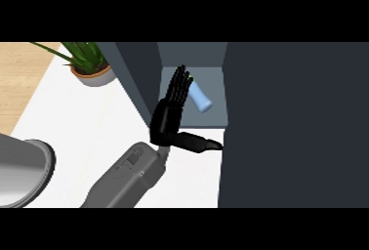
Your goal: Pick up the bottled water, place it into the cabinet and close the cabinet
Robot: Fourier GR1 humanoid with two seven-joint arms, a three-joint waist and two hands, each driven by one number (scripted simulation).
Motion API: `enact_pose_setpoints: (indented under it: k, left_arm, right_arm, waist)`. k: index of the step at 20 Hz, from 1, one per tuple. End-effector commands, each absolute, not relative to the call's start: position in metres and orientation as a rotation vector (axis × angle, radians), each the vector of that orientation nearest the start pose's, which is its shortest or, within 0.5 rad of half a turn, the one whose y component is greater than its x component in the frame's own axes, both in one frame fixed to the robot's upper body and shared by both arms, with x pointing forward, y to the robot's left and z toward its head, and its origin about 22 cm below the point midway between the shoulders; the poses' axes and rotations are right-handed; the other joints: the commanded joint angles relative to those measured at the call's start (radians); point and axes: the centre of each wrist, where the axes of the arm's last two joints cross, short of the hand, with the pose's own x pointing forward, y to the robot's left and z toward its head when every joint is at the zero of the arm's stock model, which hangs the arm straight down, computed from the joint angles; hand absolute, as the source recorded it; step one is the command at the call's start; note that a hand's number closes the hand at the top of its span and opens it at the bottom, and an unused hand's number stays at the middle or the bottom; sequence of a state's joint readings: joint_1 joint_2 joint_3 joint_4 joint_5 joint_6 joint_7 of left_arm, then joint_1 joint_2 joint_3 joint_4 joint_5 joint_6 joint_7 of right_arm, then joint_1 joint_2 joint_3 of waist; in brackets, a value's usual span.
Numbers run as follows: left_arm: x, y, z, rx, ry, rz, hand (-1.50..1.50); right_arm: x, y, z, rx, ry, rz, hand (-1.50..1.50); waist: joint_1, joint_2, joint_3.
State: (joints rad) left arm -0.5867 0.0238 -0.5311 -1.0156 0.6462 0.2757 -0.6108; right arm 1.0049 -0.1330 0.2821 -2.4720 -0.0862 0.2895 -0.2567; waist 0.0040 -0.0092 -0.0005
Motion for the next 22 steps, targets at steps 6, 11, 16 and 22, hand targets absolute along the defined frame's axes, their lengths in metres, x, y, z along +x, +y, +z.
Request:
enact_pose_setpoints:
  k: [6,11,16,22]
  left_arm:
    - [0.254,0.106,-0.004,-0.574,-1.823,0.018,1.50]
    - [0.243,0.146,0.007,-0.533,-1.850,0.043,1.50]
    - [0.218,0.177,0.003,-0.478,-1.859,0.102,-1.50]
    - [0.203,0.216,0.018,-0.449,-1.867,0.174,-1.50]
  right_arm:
    - [0.025,-0.238,0.131,0.301,-1.769,0.357,1.50]
    - [0.026,-0.241,0.136,0.381,-1.709,0.533,1.50]
    - [0.024,-0.228,0.152,0.485,-1.732,0.644,1.50]
    - [0.028,-0.215,0.147,0.560,-1.713,0.713,1.50]
  waist:
    - [0.003,-0.003,0.000]
    - [0.002,-0.003,0.000]
    - [-0.002,-0.006,-0.002]
    - [0.011,-0.004,-0.003]
